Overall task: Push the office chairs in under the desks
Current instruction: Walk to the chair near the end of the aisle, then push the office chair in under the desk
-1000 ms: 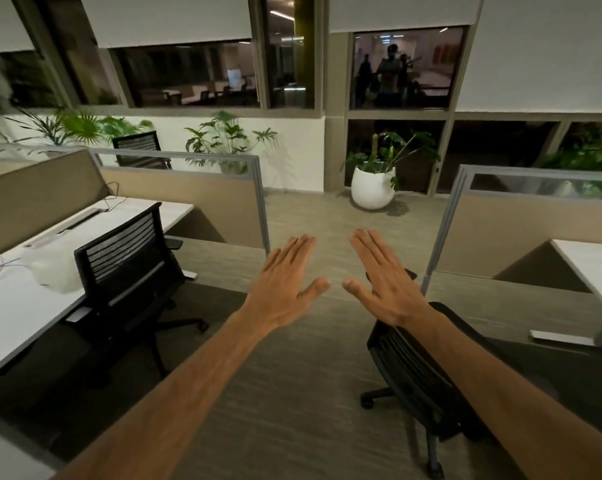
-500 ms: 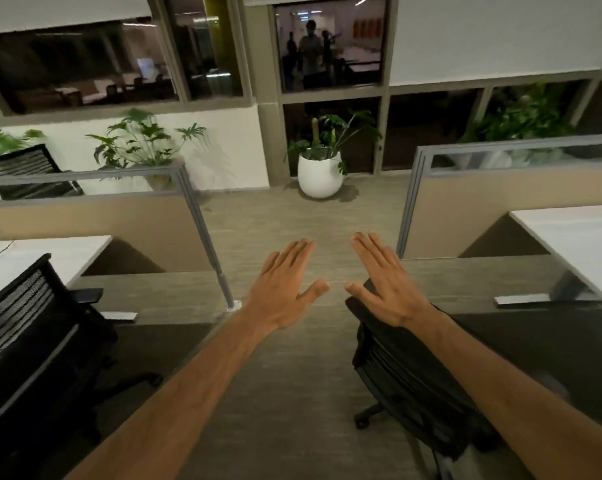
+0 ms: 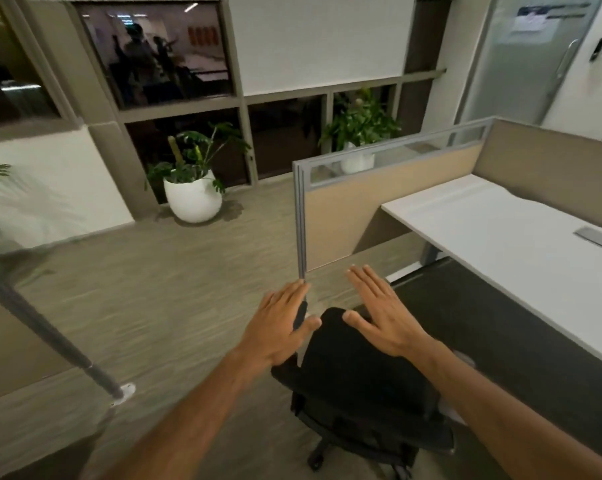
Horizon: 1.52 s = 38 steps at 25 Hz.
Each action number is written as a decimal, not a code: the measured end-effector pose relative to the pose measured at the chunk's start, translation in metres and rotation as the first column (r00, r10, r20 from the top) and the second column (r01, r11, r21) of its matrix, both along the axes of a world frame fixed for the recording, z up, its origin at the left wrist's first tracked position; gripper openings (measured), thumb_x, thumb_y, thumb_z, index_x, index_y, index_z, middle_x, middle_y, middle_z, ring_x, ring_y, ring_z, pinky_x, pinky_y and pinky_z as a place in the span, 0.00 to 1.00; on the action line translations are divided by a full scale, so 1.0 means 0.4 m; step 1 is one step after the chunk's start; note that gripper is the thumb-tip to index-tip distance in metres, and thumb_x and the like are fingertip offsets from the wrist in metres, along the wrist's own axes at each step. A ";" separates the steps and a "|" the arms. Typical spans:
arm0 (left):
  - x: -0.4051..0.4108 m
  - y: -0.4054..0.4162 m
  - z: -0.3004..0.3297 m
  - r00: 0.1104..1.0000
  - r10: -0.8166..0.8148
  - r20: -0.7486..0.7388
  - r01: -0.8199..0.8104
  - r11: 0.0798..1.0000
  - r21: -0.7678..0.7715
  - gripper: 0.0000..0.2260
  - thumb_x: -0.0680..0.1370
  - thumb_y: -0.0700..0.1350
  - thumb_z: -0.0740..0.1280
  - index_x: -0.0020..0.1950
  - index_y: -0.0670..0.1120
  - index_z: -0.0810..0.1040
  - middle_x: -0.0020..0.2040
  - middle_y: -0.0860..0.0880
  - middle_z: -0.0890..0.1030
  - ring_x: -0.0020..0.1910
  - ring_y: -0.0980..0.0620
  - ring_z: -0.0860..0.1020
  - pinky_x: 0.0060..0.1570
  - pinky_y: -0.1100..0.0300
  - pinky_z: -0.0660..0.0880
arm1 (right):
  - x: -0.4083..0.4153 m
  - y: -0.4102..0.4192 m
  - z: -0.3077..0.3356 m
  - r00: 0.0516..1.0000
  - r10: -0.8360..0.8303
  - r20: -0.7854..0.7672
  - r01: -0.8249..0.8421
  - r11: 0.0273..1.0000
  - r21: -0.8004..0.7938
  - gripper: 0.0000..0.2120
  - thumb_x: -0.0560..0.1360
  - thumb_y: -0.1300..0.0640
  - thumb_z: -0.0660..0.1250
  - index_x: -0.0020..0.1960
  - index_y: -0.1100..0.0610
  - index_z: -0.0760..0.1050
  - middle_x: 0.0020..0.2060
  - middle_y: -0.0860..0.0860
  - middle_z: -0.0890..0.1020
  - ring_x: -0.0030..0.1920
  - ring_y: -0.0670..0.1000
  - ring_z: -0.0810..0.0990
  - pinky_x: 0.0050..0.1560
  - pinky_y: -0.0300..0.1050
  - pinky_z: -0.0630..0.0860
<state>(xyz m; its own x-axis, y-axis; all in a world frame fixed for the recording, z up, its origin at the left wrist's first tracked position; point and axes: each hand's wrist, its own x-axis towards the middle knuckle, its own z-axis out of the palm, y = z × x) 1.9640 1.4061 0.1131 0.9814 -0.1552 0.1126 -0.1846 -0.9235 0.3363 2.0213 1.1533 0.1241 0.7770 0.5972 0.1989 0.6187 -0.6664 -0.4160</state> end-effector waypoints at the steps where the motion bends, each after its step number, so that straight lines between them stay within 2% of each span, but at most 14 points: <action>1: 0.040 -0.021 -0.035 0.999 -0.023 -0.039 0.023 1.000 0.011 0.35 0.81 0.70 0.47 0.83 0.55 0.48 0.84 0.53 0.51 0.82 0.54 0.48 0.80 0.52 0.44 | 0.018 -0.027 -0.027 0.999 -0.037 -0.032 0.037 0.999 -0.012 0.41 0.78 0.25 0.45 0.83 0.46 0.42 0.82 0.43 0.42 0.80 0.41 0.35 0.80 0.52 0.41; 6: 0.150 -0.044 -0.248 0.959 -0.154 -0.238 0.185 0.976 0.112 0.34 0.82 0.69 0.51 0.84 0.54 0.49 0.84 0.51 0.53 0.82 0.52 0.49 0.79 0.50 0.43 | 0.037 -0.129 -0.183 0.964 -0.191 -0.186 0.166 0.976 -0.143 0.39 0.79 0.27 0.48 0.83 0.44 0.41 0.82 0.42 0.41 0.80 0.44 0.33 0.81 0.55 0.39; 9: 0.187 -0.052 -0.366 0.892 -0.268 -0.363 0.324 0.941 0.100 0.34 0.82 0.69 0.51 0.84 0.55 0.50 0.84 0.52 0.53 0.82 0.53 0.50 0.78 0.51 0.43 | -0.013 -0.183 -0.295 0.893 -0.324 -0.311 0.277 0.943 -0.186 0.39 0.78 0.25 0.47 0.82 0.41 0.40 0.82 0.41 0.40 0.80 0.44 0.33 0.80 0.56 0.36; 10: 0.184 -0.048 -0.383 0.886 -0.270 -0.376 0.326 0.941 0.094 0.34 0.82 0.69 0.50 0.84 0.54 0.50 0.84 0.52 0.53 0.82 0.53 0.50 0.79 0.51 0.43 | -0.029 -0.192 -0.308 0.888 -0.333 -0.318 0.278 0.938 -0.205 0.39 0.78 0.25 0.47 0.82 0.41 0.40 0.82 0.41 0.40 0.80 0.45 0.33 0.80 0.55 0.35; 14: 0.192 -0.022 -0.498 0.762 -0.410 -0.502 0.506 0.860 0.065 0.34 0.82 0.69 0.50 0.84 0.54 0.52 0.84 0.53 0.54 0.82 0.53 0.51 0.79 0.50 0.46 | -0.151 -0.173 -0.422 0.752 -0.516 -0.410 0.421 0.855 -0.303 0.38 0.80 0.27 0.48 0.83 0.42 0.43 0.82 0.42 0.44 0.81 0.48 0.35 0.80 0.58 0.35; 16: 0.183 -0.006 -0.521 0.747 -0.408 -0.524 0.510 0.858 0.058 0.34 0.82 0.69 0.49 0.84 0.53 0.53 0.83 0.52 0.55 0.82 0.53 0.52 0.79 0.49 0.46 | -0.182 -0.171 -0.460 0.719 -0.549 -0.428 0.450 0.835 -0.316 0.37 0.80 0.28 0.49 0.83 0.42 0.44 0.83 0.43 0.45 0.81 0.48 0.36 0.80 0.59 0.36; 19: 0.167 0.041 -0.579 0.710 -0.414 -0.569 0.547 0.833 0.077 0.33 0.83 0.68 0.48 0.83 0.52 0.58 0.82 0.51 0.61 0.81 0.52 0.57 0.79 0.49 0.50 | -0.220 -0.128 -0.519 0.606 -0.617 -0.502 0.453 0.787 -0.419 0.34 0.81 0.30 0.48 0.83 0.44 0.48 0.83 0.45 0.49 0.82 0.50 0.40 0.80 0.59 0.37; 20: 0.163 0.040 -0.581 0.730 -0.423 -0.537 0.549 0.831 0.091 0.32 0.83 0.68 0.48 0.82 0.52 0.60 0.81 0.51 0.64 0.80 0.53 0.59 0.78 0.50 0.53 | -0.231 -0.130 -0.531 0.594 -0.650 -0.475 0.460 0.758 -0.462 0.34 0.82 0.31 0.47 0.83 0.45 0.51 0.83 0.46 0.52 0.82 0.51 0.43 0.80 0.58 0.37; 22: 0.158 0.044 -0.580 0.714 -0.446 -0.539 0.576 0.812 0.091 0.31 0.83 0.67 0.48 0.81 0.52 0.62 0.79 0.52 0.66 0.78 0.53 0.62 0.76 0.50 0.56 | -0.249 -0.108 -0.550 0.572 -0.703 -0.423 0.455 0.701 -0.550 0.32 0.83 0.33 0.47 0.82 0.46 0.55 0.82 0.47 0.59 0.82 0.53 0.49 0.80 0.58 0.38; 27: 0.186 0.055 -0.587 0.705 -0.498 -0.505 0.620 0.778 0.098 0.31 0.83 0.66 0.50 0.80 0.50 0.66 0.77 0.50 0.71 0.76 0.51 0.68 0.72 0.50 0.64 | -0.238 -0.091 -0.562 0.607 -0.703 -0.371 0.456 0.690 -0.562 0.32 0.82 0.32 0.47 0.80 0.45 0.61 0.77 0.48 0.68 0.78 0.55 0.59 0.78 0.60 0.46; 31: 0.196 0.082 -0.602 0.711 -0.521 -0.472 0.629 0.771 0.096 0.32 0.82 0.68 0.49 0.79 0.50 0.67 0.76 0.50 0.72 0.75 0.51 0.69 0.71 0.50 0.64 | -0.215 -0.097 -0.570 0.657 -0.654 -0.374 0.389 0.720 -0.575 0.34 0.80 0.29 0.47 0.79 0.45 0.63 0.76 0.48 0.70 0.76 0.54 0.64 0.75 0.58 0.53; 34: 0.216 0.093 -0.605 0.712 -0.529 -0.461 0.631 0.770 0.091 0.35 0.81 0.71 0.49 0.78 0.50 0.68 0.75 0.51 0.73 0.74 0.51 0.70 0.71 0.50 0.65 | -0.188 -0.096 -0.575 0.644 -0.661 -0.385 0.387 0.716 -0.581 0.37 0.78 0.26 0.44 0.78 0.46 0.65 0.76 0.49 0.71 0.76 0.53 0.65 0.75 0.57 0.56; 38: 0.231 0.090 -0.604 0.685 -0.563 -0.463 0.670 0.736 0.096 0.38 0.79 0.73 0.47 0.78 0.50 0.68 0.75 0.51 0.74 0.73 0.51 0.71 0.70 0.49 0.66 | -0.212 -0.085 -0.592 0.613 -0.708 -0.351 0.473 0.684 -0.555 0.41 0.76 0.25 0.40 0.76 0.48 0.70 0.74 0.48 0.74 0.75 0.51 0.68 0.75 0.56 0.58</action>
<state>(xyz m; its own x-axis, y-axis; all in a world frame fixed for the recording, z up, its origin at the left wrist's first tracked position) 2.0565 1.4419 -0.1287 0.6004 -0.7088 -0.3702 -0.6485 -0.7025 0.2932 1.9366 1.1193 -0.1127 0.8845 -0.1070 -0.4541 -0.1994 -0.9666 -0.1607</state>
